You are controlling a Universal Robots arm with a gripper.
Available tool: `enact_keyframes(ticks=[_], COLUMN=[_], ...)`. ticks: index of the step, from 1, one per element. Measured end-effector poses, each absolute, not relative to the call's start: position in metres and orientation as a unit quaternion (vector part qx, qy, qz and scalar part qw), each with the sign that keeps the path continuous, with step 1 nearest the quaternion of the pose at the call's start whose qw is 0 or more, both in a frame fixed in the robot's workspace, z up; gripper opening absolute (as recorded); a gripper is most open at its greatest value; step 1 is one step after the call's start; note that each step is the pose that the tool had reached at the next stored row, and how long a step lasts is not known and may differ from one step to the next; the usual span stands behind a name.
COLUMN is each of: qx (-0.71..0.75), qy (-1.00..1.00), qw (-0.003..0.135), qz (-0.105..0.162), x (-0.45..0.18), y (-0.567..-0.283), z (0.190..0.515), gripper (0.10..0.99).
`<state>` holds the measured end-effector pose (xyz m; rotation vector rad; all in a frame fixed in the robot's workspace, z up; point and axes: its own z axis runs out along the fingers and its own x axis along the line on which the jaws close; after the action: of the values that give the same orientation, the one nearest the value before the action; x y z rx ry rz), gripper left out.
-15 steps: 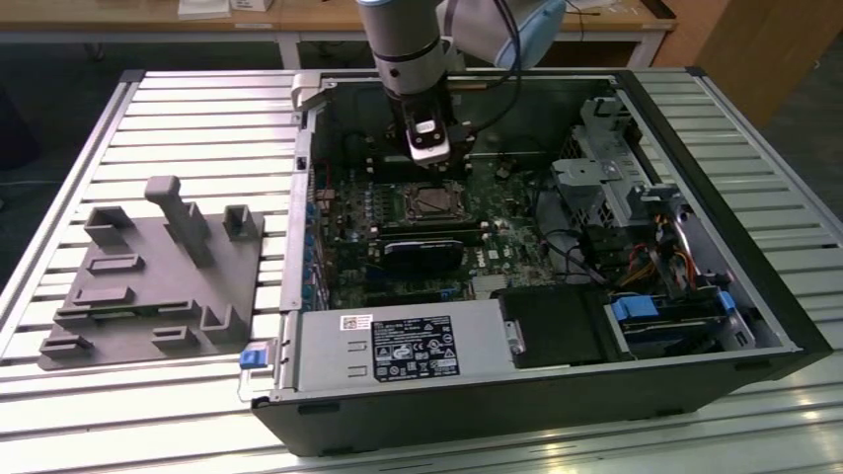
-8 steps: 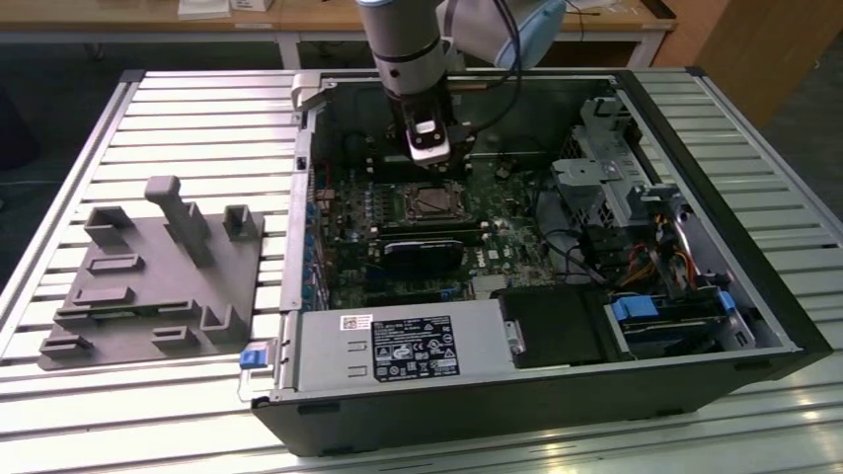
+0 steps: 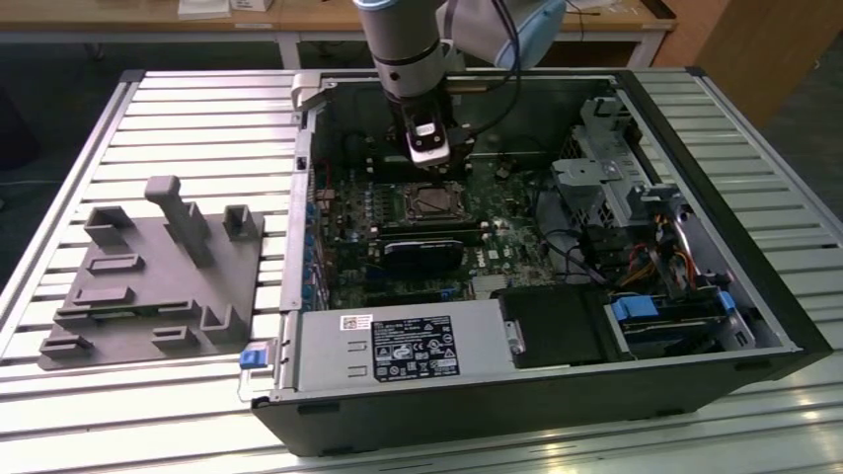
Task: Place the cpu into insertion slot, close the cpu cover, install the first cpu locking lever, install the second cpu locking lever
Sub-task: 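Install the first cpu locking lever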
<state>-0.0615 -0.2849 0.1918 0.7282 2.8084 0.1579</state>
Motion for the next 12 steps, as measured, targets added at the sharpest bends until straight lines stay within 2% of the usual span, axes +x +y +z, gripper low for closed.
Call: enact_keyframes(ticks=[12], qx=[0.249], qy=[0.96], qw=[0.118], qz=[0.055], x=[-0.061], y=[-0.285], z=[0.209], gripper=[0.106])
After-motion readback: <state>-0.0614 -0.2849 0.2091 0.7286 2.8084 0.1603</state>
